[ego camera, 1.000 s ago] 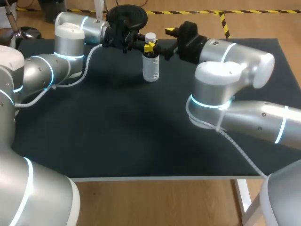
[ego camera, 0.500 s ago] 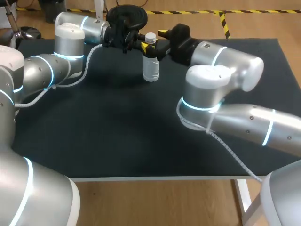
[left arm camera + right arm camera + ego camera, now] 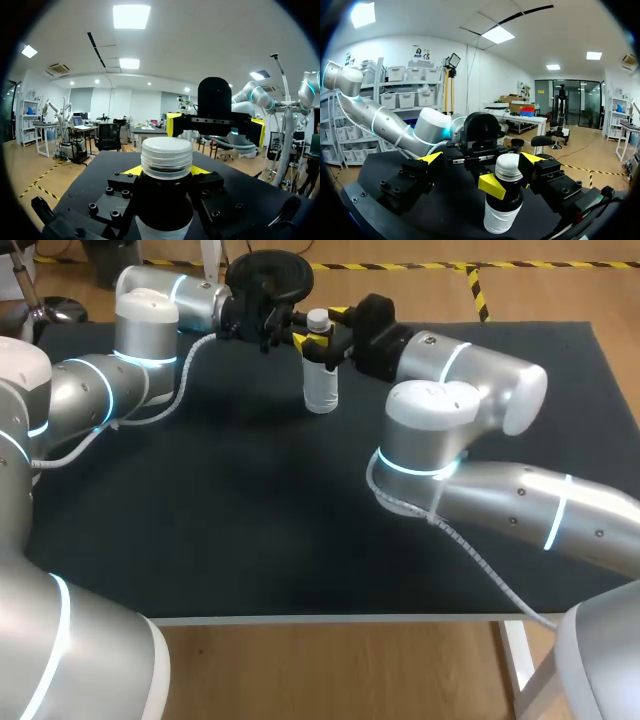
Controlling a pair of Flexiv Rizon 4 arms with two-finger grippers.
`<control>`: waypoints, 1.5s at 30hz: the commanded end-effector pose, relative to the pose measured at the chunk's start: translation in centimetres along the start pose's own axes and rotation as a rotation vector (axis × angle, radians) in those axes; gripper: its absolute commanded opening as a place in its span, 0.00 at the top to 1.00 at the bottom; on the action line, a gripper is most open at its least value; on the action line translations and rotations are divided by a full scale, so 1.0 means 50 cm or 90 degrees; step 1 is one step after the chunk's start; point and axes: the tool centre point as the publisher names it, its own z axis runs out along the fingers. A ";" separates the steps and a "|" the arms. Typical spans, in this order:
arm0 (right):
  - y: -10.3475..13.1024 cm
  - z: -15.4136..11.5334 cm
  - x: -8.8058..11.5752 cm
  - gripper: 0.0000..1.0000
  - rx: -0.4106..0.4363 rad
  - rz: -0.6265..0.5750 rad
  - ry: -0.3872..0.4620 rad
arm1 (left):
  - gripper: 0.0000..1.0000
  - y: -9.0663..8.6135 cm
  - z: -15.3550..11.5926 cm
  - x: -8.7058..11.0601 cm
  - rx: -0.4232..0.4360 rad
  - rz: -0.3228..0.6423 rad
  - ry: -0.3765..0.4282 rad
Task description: Unscrew the bottle cap
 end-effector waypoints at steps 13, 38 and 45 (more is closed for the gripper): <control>-0.006 0.021 -0.006 0.00 -0.019 0.010 0.000 | 1.00 0.006 0.001 -0.012 0.003 -0.001 0.147; -0.006 0.031 -0.065 0.00 -0.017 0.000 -0.033 | 1.00 0.006 0.001 -0.012 0.003 -0.001 0.147; -0.011 0.040 -0.064 0.00 -0.018 0.005 -0.032 | 1.00 0.006 0.001 -0.012 0.003 -0.001 0.147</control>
